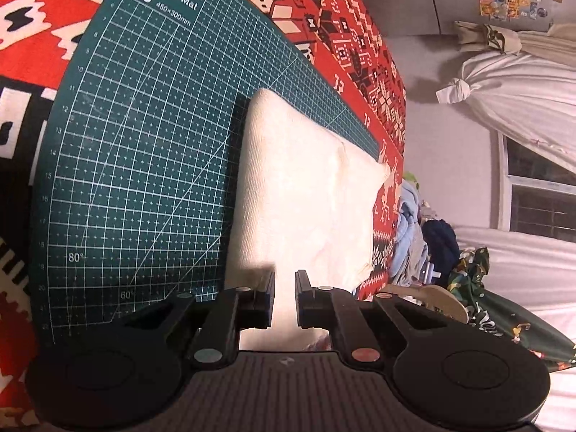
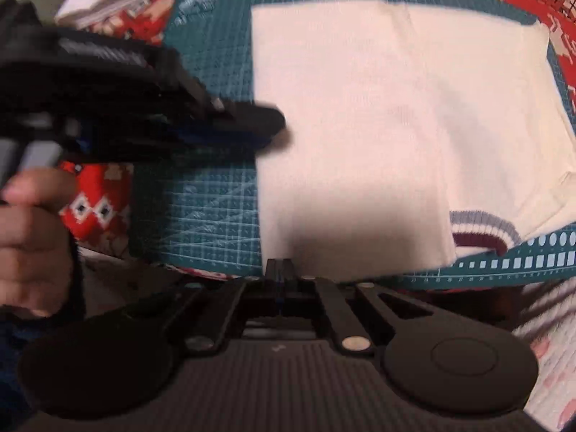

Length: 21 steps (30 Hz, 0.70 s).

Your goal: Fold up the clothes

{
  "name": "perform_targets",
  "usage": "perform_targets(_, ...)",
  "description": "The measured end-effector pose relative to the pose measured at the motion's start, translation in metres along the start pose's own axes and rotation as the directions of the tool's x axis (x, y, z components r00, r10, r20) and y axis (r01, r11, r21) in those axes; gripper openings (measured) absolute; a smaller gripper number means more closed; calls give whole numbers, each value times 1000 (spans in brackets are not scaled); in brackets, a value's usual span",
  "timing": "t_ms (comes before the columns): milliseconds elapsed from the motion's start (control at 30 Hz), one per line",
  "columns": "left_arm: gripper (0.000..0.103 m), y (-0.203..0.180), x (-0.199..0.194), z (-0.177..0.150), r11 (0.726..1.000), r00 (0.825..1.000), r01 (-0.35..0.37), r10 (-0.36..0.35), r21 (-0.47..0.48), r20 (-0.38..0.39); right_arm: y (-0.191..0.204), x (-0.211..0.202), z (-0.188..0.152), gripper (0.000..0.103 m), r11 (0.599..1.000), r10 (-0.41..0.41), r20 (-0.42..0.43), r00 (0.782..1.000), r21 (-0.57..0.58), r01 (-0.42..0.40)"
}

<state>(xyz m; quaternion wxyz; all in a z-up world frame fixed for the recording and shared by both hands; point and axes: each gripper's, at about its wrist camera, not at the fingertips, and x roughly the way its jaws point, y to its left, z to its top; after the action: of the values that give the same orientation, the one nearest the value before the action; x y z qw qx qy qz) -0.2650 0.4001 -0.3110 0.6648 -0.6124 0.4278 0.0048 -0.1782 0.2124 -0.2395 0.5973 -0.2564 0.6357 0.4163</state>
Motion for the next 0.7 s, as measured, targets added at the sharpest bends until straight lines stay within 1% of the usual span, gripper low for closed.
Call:
perform_targets(67, 10, 0, 2, 0, 1000, 1000, -6, 6, -1, -6, -3, -4, 4, 0, 999, -33, 41, 999, -3, 33)
perform_targets(100, 10, 0, 4, 0, 1000, 1000, -7, 7, 0, -10, -7, -1, 6, 0, 999, -33, 40, 999, 14, 32)
perform_targets(133, 10, -1, 5, 0, 1000, 1000, -8, 8, 1, -14, -12, 2, 7, 0, 999, -11, 30, 999, 30, 10)
perform_targets(200, 10, -3, 7, -2, 1000, 1000, -6, 6, 9, -15, -15, 6, 1, 0, 1000, 5, 29, 1000, 18, -5)
perform_targets(267, 10, -5, 8, -3, 1000, 1000, -5, 5, 18, -15, -13, 3, -4, 0, 1000, -11, 21, 1000, -20, 11)
perform_targets(333, 10, -6, 9, -3, 1000, 1000, 5, -5, 28, -12, -15, -5, 0, 0, 1000, -10, 25, 1000, -16, 11)
perform_targets(433, 10, -8, 11, -4, 999, 1000, 22, -21, 44, -12, -25, -18, 14, 1, 999, -38, 105, 994, 4, 37)
perform_targets(467, 10, -9, 12, -5, 998, 1000, 28, -27, 52, -15, -31, -17, 18, 4, 999, -38, 112, 993, 14, 37)
perform_targets(533, 10, -10, 16, -5, 998, 999, 29, -28, 59, -23, -43, -5, 18, 2, 998, -46, 80, 996, 41, 43)
perform_targets(600, 10, -10, 22, -5, 998, 999, 17, -15, 58, -35, -39, -5, 7, 0, 998, -60, 129, 990, -9, 61)
perform_targets(667, 10, -9, 27, -6, 998, 998, 10, -7, 55, -55, -34, -8, -1, 0, 995, -89, 121, 989, -43, 94)
perform_targets(700, 10, -10, 30, -7, 998, 998, 8, -5, 58, -62, -35, -9, -2, 0, 995, -88, 107, 990, -39, 93)
